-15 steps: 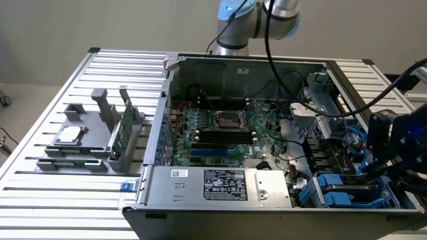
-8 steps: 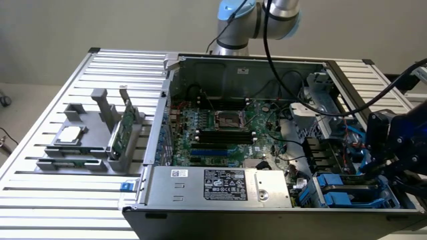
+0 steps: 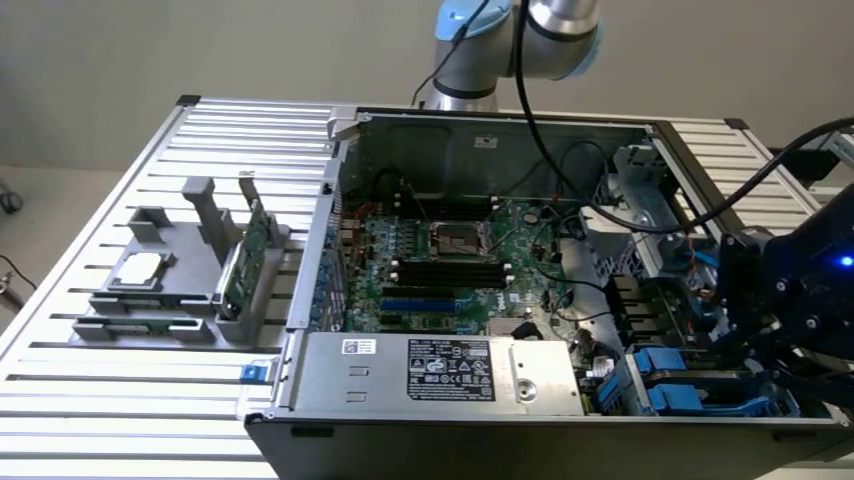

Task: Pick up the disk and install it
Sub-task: 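Insert the first disk wire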

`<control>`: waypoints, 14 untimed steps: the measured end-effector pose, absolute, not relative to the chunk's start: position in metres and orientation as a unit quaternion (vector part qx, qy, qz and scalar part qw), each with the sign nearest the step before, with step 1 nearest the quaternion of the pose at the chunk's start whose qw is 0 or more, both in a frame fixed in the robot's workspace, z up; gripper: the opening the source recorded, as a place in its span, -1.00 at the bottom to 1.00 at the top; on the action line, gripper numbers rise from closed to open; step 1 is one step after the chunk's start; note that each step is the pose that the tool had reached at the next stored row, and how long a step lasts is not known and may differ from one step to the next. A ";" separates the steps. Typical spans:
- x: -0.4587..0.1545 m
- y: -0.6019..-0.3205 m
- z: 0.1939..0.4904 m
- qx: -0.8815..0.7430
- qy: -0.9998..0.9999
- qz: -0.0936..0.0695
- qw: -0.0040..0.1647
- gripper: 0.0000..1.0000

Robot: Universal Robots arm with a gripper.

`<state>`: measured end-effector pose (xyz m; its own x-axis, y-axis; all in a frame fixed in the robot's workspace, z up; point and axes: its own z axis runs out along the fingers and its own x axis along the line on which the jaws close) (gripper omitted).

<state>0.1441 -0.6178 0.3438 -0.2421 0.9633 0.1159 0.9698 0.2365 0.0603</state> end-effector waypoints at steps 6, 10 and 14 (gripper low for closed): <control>0.144 -0.607 0.344 -0.616 -0.787 -0.043 0.020 -0.67; 0.144 -0.598 0.344 -0.616 -0.787 -0.034 0.014 -0.67; 0.144 -0.596 0.344 -0.620 -0.784 -0.031 0.014 -0.67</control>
